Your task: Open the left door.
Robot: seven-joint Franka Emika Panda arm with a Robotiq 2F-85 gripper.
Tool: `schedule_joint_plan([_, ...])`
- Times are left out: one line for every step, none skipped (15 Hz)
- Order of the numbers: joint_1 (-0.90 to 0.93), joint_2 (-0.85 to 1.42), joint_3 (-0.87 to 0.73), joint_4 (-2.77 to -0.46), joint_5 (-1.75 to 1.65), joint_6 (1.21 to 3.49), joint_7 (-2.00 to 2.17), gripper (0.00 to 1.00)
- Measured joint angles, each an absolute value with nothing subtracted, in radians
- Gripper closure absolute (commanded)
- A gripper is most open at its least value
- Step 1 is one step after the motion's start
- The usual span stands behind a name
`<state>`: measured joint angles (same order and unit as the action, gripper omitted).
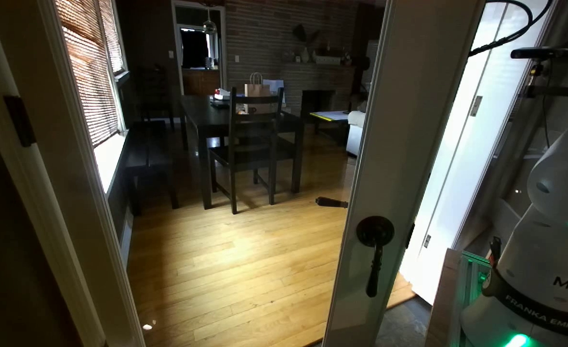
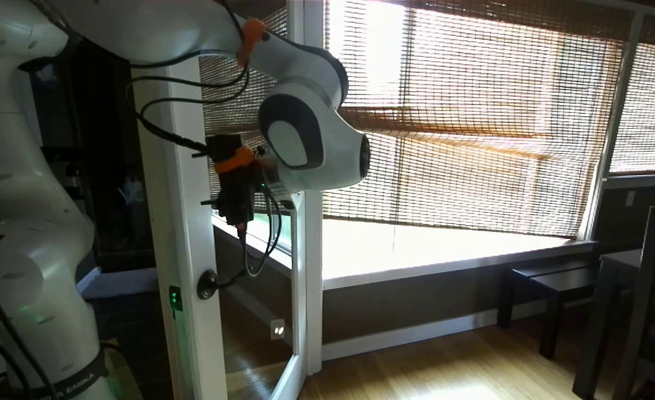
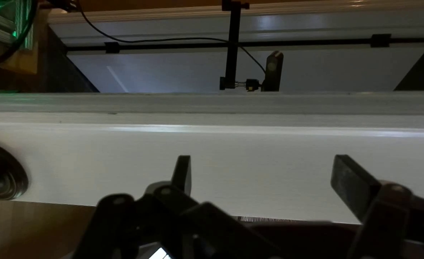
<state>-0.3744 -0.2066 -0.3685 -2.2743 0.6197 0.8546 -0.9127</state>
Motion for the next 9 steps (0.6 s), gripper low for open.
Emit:
schedule_joint_plan([-0.374,-0.207,-0.368,-2.274,0.620,0.855,-0.913,0.00])
schedule_joint_plan([-0.373,-0.206,-0.369,-2.274,0.621,0.854,-0.916,0.00])
schedule_joint_plan([-0.371,-0.205,-0.369,-2.275,0.624,0.854,-0.918,0.00])
schedule_joint_plan([-0.366,-0.205,-0.368,-2.278,0.627,0.854,-0.921,0.00])
schedule_joint_plan([-0.361,-0.205,-0.368,-2.282,0.629,0.854,-0.924,0.00])
schedule_joint_plan([-0.356,-0.206,-0.366,-2.289,0.631,0.854,-0.927,0.00])
schedule_joint_plan([-0.350,-0.206,-0.365,-2.298,0.633,0.854,-0.929,0.00])
schedule_joint_plan([-0.345,-0.206,-0.364,-2.309,0.634,0.854,-0.930,0.00])
schedule_joint_plan([-0.341,-0.206,-0.363,-2.320,0.635,0.854,-0.930,0.00])
